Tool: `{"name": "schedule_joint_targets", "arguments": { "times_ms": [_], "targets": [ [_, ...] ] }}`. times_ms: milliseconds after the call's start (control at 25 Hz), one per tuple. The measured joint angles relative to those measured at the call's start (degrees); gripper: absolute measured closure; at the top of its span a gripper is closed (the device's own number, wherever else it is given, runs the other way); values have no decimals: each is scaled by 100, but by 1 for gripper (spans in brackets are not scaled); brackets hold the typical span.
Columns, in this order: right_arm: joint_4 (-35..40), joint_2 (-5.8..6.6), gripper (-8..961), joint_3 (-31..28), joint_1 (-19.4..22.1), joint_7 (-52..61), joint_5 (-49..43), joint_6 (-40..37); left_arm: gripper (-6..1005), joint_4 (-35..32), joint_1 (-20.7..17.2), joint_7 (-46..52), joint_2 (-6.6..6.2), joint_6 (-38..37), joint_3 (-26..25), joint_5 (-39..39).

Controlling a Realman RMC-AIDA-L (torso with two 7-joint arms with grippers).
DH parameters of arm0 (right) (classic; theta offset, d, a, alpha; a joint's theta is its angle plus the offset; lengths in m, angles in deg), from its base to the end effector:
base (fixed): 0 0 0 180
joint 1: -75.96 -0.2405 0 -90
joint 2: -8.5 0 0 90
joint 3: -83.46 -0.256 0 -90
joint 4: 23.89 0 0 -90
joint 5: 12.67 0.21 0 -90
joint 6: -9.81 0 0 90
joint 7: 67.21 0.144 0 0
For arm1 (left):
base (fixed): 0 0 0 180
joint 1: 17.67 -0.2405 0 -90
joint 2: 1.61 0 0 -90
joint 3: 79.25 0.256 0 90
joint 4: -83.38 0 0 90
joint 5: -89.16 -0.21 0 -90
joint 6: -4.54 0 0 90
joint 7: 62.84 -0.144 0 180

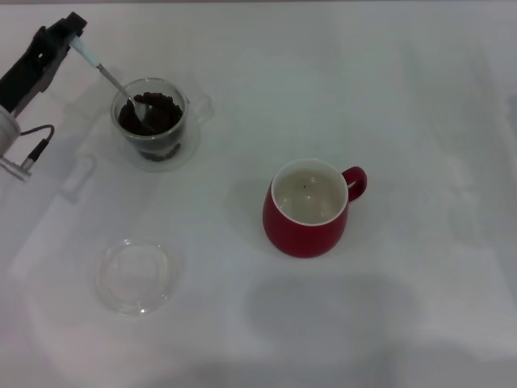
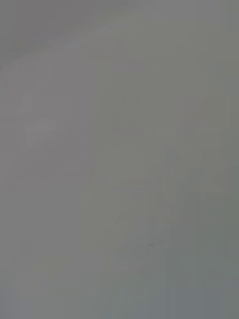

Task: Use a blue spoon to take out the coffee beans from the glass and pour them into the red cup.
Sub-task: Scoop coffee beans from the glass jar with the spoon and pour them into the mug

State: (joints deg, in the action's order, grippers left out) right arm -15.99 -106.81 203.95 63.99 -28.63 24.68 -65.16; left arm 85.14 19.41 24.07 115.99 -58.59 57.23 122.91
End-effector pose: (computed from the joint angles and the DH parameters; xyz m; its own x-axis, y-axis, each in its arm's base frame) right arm 0.3950 0.2539 0.0327 0.3524 0.0347 -0.9352 -0.9354 -0.0167 -0.3531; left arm -0.2975 0.3746 -0.0266 -0.1643 0.4312 0.8872 0.9537 -0.1604 0.2545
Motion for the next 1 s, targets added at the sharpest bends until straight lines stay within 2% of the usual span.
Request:
{"name": "schedule_joint_targets", "arguments": {
  "times_ms": [240, 520, 720, 1000],
  "targets": [
    [15, 6, 121, 0, -13, 0, 0, 0, 862, 0, -89, 25, -13, -302, 2, 214],
    [31, 9, 122, 0, -61, 0, -1, -29, 862, -265, -4, 250, -28, -550, 60, 27],
    [38, 3, 122, 5, -60, 0, -9, -39, 862, -611, 102, 261, -21, -578, 61, -305],
    [33, 0, 122, 9, -60, 0, -8, -17, 862, -907, 535, 384, 63, -632, 54, -1298]
  ]
}}
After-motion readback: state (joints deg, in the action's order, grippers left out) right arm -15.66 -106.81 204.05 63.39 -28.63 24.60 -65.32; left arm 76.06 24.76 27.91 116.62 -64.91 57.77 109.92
